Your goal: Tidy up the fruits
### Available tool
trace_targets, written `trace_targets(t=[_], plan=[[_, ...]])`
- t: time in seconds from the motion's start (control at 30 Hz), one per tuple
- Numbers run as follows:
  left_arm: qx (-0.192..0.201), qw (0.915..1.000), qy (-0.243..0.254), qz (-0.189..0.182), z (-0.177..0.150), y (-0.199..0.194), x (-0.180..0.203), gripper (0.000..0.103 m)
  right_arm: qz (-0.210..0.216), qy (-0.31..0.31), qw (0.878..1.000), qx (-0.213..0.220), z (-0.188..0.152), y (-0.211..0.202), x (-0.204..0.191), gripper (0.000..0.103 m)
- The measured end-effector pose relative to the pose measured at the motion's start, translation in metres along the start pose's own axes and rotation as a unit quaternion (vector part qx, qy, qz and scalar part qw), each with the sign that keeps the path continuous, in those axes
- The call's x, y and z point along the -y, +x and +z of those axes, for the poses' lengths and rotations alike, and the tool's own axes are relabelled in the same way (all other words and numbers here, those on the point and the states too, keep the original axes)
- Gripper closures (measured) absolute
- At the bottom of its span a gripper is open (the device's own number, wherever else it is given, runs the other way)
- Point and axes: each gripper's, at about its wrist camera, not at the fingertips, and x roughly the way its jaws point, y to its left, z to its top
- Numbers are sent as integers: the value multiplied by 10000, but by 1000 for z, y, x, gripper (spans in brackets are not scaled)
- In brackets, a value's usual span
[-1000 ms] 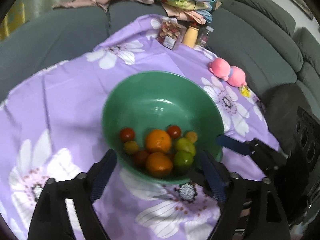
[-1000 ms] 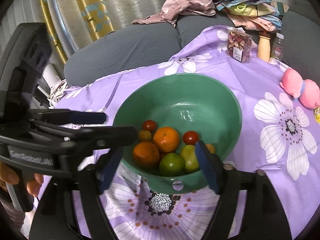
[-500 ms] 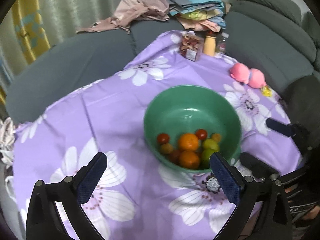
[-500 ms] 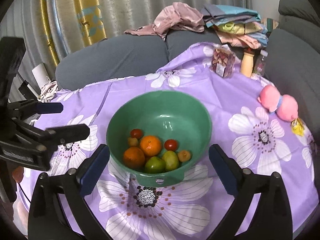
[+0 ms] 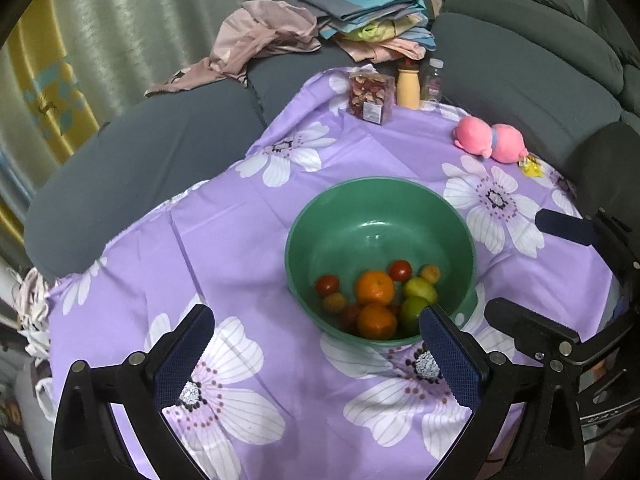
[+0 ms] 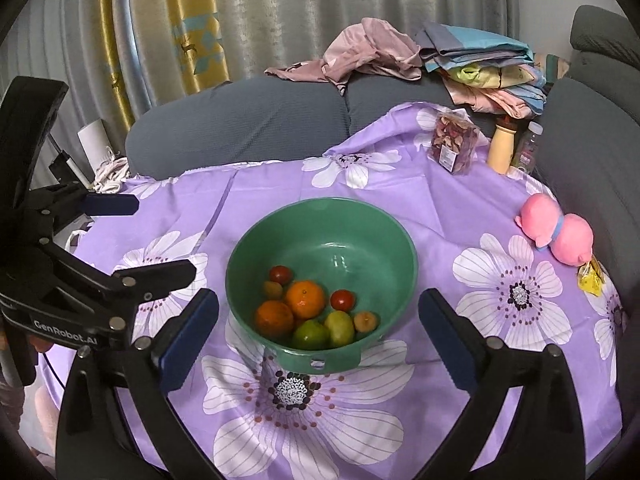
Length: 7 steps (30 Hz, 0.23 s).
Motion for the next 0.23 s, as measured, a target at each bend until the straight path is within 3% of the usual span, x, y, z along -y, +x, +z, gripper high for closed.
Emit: trace_targets(t=[0.23], plan=[[-14, 10000, 43, 7, 3, 1, 5, 1, -21, 29, 10000, 39, 0, -3, 3, 2]])
